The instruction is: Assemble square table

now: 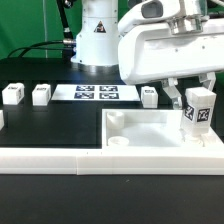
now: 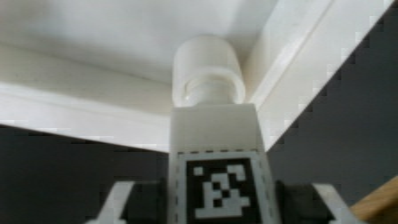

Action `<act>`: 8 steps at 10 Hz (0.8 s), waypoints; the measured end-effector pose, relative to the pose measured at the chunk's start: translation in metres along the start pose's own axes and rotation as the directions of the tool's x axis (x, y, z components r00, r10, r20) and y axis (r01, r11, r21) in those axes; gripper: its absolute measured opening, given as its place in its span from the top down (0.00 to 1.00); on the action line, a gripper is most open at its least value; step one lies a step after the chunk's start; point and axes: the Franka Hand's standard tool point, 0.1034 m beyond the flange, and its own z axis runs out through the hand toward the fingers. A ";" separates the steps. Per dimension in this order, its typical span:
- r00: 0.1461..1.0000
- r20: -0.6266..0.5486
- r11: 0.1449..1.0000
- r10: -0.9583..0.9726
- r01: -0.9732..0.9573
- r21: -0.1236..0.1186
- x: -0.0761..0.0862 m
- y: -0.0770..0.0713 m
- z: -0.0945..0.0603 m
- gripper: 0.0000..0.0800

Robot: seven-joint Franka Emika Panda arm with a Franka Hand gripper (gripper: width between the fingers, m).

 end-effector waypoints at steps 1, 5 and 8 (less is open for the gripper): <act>1.000 0.006 1.000 0.002 -0.002 0.001 -0.004 0.000 0.003 0.64; 1.000 0.000 1.000 0.003 -0.003 -0.001 -0.005 0.001 0.005 0.50; 1.000 0.001 1.000 0.003 -0.003 -0.001 -0.005 0.001 0.005 0.23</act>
Offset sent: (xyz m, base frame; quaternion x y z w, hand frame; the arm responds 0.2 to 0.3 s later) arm 0.0000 0.0000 0.0000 0.0000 0.0000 0.0000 1.0000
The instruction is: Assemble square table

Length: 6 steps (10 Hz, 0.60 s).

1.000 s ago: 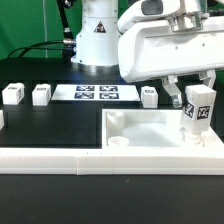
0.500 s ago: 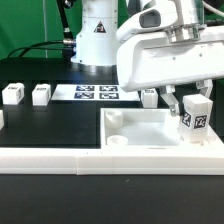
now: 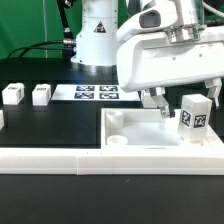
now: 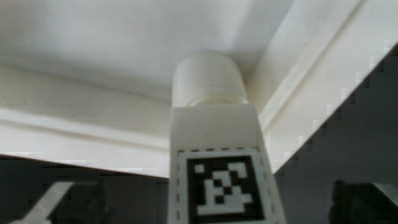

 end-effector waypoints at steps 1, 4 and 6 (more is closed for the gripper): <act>1.000 0.000 1.000 0.000 0.000 0.000 0.000 0.000 0.000 0.20; 1.000 0.000 1.000 0.000 0.000 0.000 0.000 0.000 0.000 0.19; 1.000 0.002 1.000 0.001 -0.001 0.000 0.000 0.000 0.000 0.19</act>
Offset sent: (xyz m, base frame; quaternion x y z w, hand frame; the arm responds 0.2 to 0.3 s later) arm 0.0000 0.0000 0.0000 0.0000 0.0000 0.0000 1.0000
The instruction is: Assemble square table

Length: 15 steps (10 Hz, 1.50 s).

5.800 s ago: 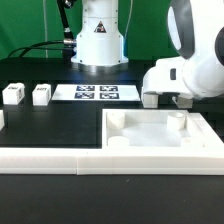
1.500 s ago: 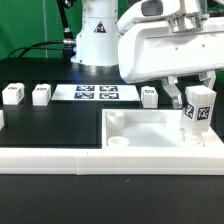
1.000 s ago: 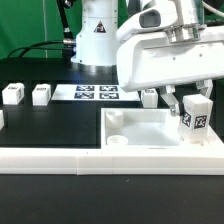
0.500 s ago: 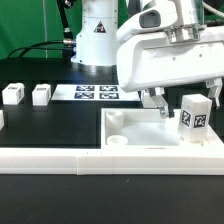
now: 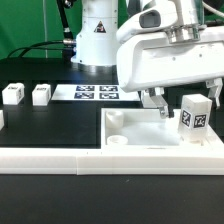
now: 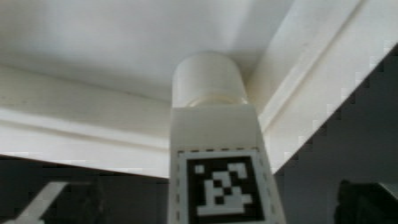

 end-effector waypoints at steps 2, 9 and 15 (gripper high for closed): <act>0.988 0.143 0.998 0.054 -0.057 0.020 0.004 -0.004 -0.019 0.19; 0.844 0.533 0.987 0.067 -0.133 0.087 0.008 -0.009 -0.006 0.19; 0.870 0.490 0.989 0.053 -0.114 0.096 0.024 -0.004 0.005 0.25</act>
Offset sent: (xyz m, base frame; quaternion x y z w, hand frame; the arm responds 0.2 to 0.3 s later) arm 0.0115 -0.0123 0.0088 -0.0539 -0.0784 0.0249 0.9952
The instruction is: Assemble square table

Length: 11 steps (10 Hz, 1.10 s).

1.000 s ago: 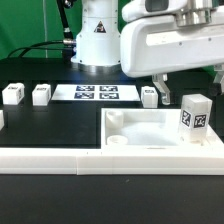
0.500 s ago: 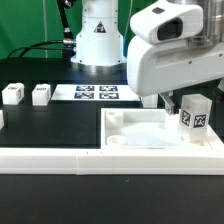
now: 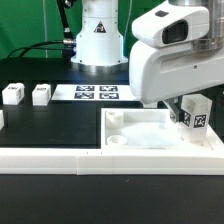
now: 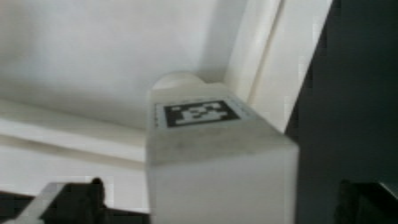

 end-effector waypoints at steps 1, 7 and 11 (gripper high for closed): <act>1.000 0.000 1.000 0.010 -0.010 0.000 0.000 0.000 0.000 0.25; 0.956 -0.001 0.956 0.294 -0.294 -0.006 -0.001 0.006 0.001 0.63; 0.766 -0.071 0.769 0.638 -0.640 0.006 -0.002 0.008 0.002 0.63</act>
Offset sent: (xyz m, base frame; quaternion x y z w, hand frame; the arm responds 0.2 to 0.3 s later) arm 0.0000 0.0000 0.0000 0.0000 0.0000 0.1296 0.9916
